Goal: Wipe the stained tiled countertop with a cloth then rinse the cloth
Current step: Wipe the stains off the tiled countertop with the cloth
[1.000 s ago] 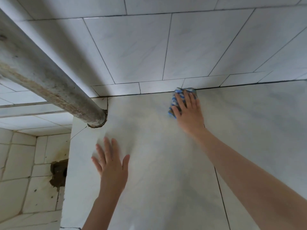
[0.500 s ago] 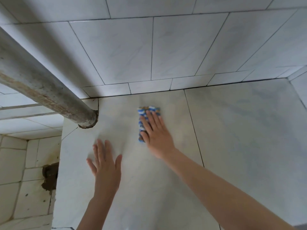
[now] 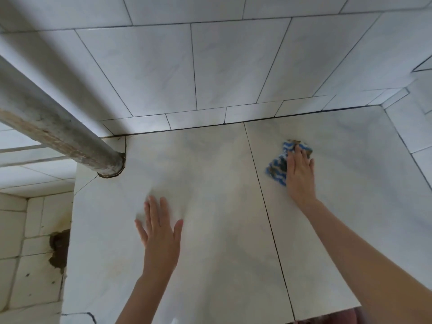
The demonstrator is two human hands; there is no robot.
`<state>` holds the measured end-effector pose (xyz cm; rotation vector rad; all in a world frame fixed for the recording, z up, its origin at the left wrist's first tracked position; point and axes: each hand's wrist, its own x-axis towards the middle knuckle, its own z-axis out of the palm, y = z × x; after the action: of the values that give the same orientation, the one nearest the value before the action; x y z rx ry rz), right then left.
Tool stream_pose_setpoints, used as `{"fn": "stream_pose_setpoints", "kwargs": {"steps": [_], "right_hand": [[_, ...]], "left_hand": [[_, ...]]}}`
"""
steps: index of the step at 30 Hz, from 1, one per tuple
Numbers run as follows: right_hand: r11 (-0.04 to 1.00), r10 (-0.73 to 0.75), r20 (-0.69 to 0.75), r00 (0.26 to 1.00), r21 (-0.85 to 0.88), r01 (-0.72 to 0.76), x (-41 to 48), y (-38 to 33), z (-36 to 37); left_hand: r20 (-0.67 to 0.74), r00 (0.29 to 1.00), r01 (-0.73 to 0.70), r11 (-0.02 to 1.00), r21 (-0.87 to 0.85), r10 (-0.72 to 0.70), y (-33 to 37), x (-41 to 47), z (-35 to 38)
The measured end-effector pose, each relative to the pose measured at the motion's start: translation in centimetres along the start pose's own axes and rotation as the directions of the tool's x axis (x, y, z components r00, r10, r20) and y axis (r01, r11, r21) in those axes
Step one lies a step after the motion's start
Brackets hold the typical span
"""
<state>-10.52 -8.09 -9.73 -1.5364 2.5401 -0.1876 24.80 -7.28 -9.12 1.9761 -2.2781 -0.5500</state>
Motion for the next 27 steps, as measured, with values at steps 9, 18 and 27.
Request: {"fn": "stream_pose_setpoints", "kwargs": {"steps": [9, 18, 27], "right_hand": [[0.988, -0.152, 0.011, 0.988, 0.000, 0.152, -4.2, -7.2, 3.0], [0.888, -0.459, 0.053, 0.887, 0.015, 0.459, -16.2, -9.1, 3.7], [0.993, 0.061, 0.042, 0.997, -0.104, -0.056, -10.1, 3.9, 1.2]], "left_hand": [[-0.004, 0.999, -0.035, 0.999, 0.029, 0.035, -0.2, -0.2, 0.2], [-0.011, 1.000, -0.010, 0.999, 0.041, 0.010, -0.1, -0.1, 0.4], [-0.013, 1.000, -0.027, 1.000, 0.012, 0.027, 0.3, -1.6, 0.5]]}}
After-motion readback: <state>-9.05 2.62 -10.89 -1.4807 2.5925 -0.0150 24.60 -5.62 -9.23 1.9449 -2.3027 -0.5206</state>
